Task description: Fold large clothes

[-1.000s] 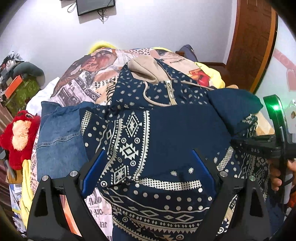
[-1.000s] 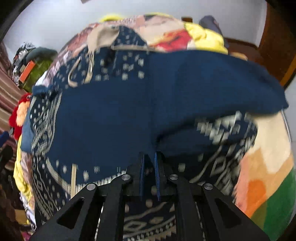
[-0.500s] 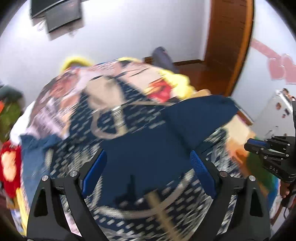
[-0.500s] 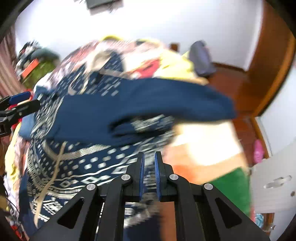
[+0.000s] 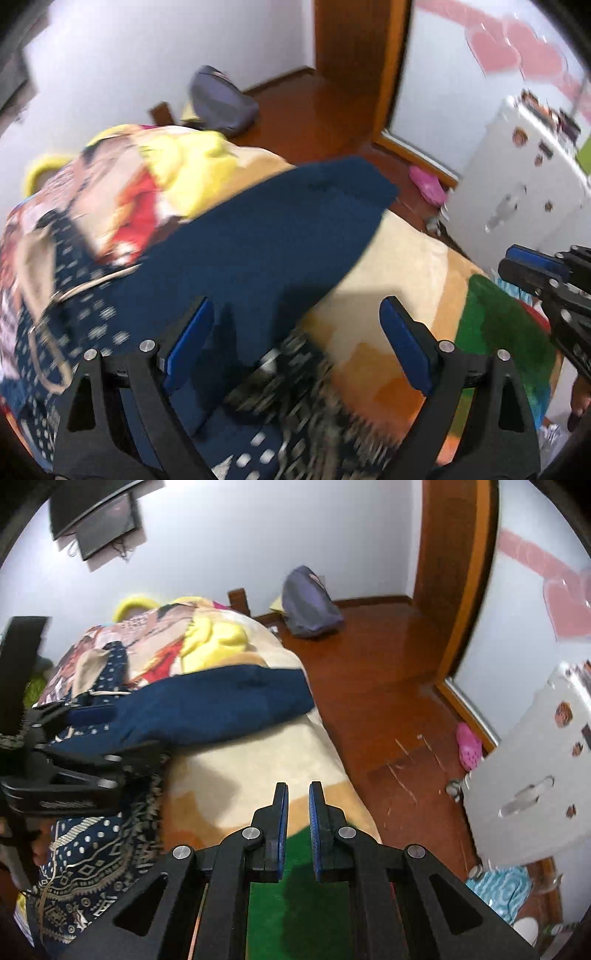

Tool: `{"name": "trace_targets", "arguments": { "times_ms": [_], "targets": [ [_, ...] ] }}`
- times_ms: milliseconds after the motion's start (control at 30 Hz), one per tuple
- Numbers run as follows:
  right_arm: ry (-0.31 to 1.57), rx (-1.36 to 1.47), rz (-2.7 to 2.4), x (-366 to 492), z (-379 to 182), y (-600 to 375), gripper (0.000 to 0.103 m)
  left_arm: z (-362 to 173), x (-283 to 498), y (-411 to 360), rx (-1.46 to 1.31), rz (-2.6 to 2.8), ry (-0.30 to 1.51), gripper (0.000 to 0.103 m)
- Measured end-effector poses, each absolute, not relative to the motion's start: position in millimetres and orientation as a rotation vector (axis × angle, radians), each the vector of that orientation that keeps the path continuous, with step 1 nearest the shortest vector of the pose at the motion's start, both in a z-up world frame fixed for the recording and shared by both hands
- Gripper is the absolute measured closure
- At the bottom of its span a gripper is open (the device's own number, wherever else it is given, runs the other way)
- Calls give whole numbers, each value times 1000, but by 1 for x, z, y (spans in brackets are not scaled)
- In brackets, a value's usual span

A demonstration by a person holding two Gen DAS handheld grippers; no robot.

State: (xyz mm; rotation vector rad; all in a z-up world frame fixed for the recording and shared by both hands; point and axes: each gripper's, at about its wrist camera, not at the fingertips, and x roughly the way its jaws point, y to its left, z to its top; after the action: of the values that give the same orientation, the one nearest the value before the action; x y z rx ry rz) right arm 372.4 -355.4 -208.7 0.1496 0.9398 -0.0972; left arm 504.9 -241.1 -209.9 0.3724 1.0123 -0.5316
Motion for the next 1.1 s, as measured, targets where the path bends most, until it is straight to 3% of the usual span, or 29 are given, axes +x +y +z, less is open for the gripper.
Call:
{"name": "trace_targets", "arguments": {
  "times_ms": [133,200,267,333,367,400,833,1100],
  "targets": [
    [975,166,-101,378,-226,-362,96,-241,514,-273,489,-512,999,12],
    [986,168,-95,379,-233,-359,96,-253,517,-282,548,-492,988,28],
    [996,171,-96,381,-239,-359,96,-259,519,-285,564,-487,963,37],
    [1002,179,-94,382,-242,-358,96,-256,520,-284,539,-475,940,63],
    [1004,182,-92,383,-244,-358,96,-251,521,-280,522,-460,938,90],
    [1006,182,-89,383,-245,-357,96,-247,522,-274,508,-439,937,97],
    [966,126,5,394,-223,-308,96,-102,503,-102,169,-312,729,99],
    [945,67,111,416,-209,-249,96,-93,476,9,115,-176,720,99]
  ]
}}
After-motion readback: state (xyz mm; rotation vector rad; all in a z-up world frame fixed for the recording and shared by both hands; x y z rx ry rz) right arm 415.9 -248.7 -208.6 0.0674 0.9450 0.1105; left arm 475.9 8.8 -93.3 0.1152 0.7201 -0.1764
